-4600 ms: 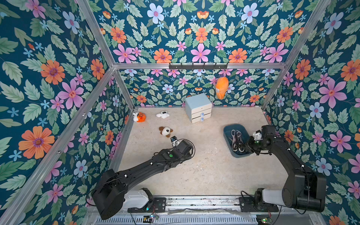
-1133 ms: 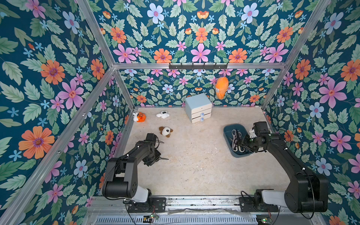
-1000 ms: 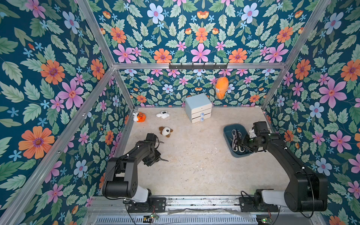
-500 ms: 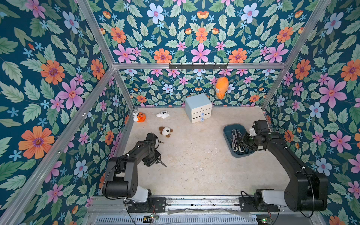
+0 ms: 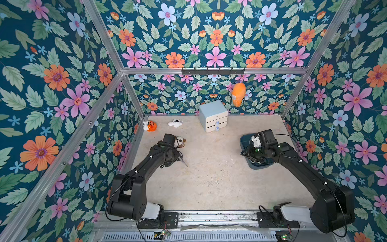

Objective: Put the scissors into the storage box
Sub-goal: Pick up the scissors from the center of the board.

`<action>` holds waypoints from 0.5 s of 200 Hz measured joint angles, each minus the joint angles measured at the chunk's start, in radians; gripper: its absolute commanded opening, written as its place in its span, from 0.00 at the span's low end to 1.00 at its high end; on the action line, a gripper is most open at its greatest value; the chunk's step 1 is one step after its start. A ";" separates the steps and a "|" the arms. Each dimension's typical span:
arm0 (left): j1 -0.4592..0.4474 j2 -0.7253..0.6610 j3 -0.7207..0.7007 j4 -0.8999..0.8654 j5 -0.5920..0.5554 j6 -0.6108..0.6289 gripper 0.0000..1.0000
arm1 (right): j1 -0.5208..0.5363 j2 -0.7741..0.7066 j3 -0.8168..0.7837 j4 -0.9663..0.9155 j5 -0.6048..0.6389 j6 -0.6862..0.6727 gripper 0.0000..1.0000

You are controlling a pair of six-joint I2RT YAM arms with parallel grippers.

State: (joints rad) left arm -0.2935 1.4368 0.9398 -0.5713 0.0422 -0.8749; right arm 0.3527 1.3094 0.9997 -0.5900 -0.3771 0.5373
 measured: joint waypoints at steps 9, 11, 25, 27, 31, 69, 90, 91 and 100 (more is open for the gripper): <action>-0.042 0.014 0.019 0.006 0.003 -0.013 0.00 | 0.022 0.002 -0.005 0.028 -0.019 0.017 0.39; -0.050 0.018 0.023 0.008 0.004 -0.014 0.00 | 0.029 0.003 -0.006 0.038 -0.026 0.023 0.39; -0.111 0.047 0.046 0.026 0.009 -0.021 0.00 | 0.062 0.014 -0.011 0.095 -0.059 0.036 0.39; -0.119 0.051 0.048 0.027 0.010 -0.023 0.00 | 0.066 0.016 -0.012 0.103 -0.064 0.041 0.39; -0.138 0.061 0.056 0.031 0.012 -0.030 0.00 | 0.076 0.022 -0.013 0.122 -0.077 0.047 0.39; -0.282 0.148 0.150 0.074 0.045 -0.065 0.00 | 0.132 0.079 -0.036 0.293 -0.179 0.100 0.42; -0.342 0.195 0.212 0.097 0.067 -0.066 0.00 | 0.161 0.104 -0.041 0.369 -0.222 0.124 0.44; -0.344 0.197 0.215 0.097 0.068 -0.066 0.00 | 0.163 0.105 -0.041 0.372 -0.224 0.123 0.44; -0.365 0.214 0.238 0.103 0.073 -0.069 0.00 | 0.176 0.117 -0.040 0.401 -0.237 0.124 0.44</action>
State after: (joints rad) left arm -0.6586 1.6508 1.1778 -0.4679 0.1154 -0.9436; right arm 0.5285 1.4261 0.9596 -0.1886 -0.6140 0.6609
